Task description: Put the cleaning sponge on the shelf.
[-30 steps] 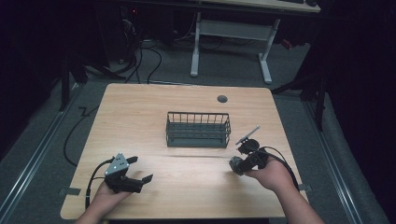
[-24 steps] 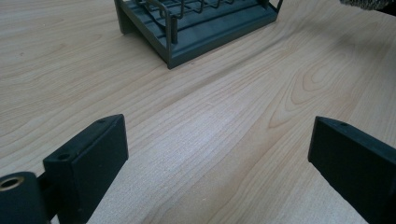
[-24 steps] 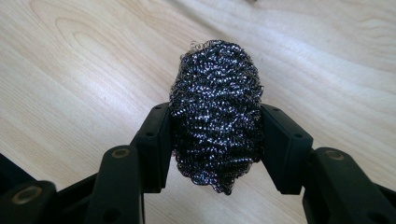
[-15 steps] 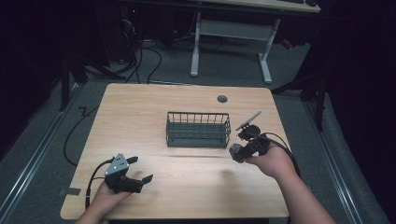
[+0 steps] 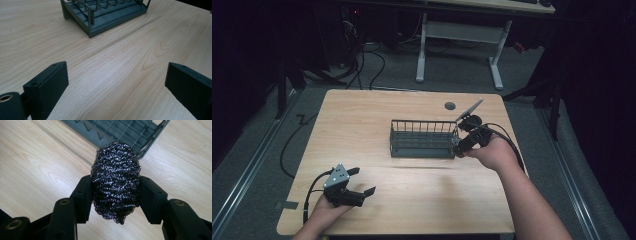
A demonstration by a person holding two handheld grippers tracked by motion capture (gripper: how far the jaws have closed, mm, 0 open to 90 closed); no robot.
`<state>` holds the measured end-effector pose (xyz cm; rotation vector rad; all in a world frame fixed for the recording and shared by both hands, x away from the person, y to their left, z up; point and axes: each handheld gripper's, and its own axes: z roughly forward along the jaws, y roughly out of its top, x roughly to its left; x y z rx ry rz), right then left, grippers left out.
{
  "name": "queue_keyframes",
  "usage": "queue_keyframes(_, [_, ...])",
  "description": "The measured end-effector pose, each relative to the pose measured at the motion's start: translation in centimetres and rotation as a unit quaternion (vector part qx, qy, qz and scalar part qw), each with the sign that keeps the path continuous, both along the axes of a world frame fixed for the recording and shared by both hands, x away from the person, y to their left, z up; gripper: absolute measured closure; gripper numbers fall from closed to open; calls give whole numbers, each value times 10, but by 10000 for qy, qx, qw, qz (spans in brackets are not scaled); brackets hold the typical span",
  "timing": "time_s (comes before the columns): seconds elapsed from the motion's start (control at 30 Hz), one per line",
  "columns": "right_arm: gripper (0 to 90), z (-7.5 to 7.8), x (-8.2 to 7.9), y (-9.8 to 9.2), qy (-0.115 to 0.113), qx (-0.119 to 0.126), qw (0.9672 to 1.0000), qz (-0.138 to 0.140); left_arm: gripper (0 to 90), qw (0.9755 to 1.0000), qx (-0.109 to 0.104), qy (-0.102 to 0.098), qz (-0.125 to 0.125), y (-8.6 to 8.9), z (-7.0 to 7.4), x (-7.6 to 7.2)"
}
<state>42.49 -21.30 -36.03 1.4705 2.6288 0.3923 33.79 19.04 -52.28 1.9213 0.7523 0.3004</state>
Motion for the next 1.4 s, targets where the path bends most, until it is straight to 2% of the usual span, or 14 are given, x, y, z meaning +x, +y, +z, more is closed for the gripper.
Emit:
queue_keyframes(0.2, [488, 3, 13, 3, 44, 38, 9999, -117, 56, 10000, 4, 5, -15, 0, 0, 1])
queue_keyframes(0.27, [487, 2, 22, 7, 43, 107, 9998, -172, 56, 10000, -10, -1, -13, -1, 0, 1])
queue_keyframes(0.47, [486, 1, 37, 18, -23, -5, 9999, -100, 57, 10000, -10, 2, -25, -1, 0, 1])
queue_keyframes(0.6, [486, 2, 44, 22, -36, 25, 9999, -124, 57, 10000, 2, 8, -35, -1, 0, 1])
queue_keyframes(0.7, [483, -3, 55, 27, -84, -37, 9999, -110, 57, 10000, -14, -1, -32, -1, 0, 1])
queue_keyframes(0.93, [479, -16, 69, 31, -103, -99, 9994, -302, 57, 10000, -2, 12, -72, -1, 0, 0])
queue_keyframes(1.2, [473, -30, 79, 44, 45, -328, 9992, -213, 58, 9999, -30, 17, -100, -1, 0, 0])
queue_keyframes(1.33, [469, -42, 84, 43, 157, -290, 9989, -333, 58, 9999, -28, 23, -123, -1, 1, 0])
queue_keyframes(1.4, [464, -48, 85, 43, 200, -403, 9984, -331, 58, 9999, -40, 28, -122, -1, 0, 0])
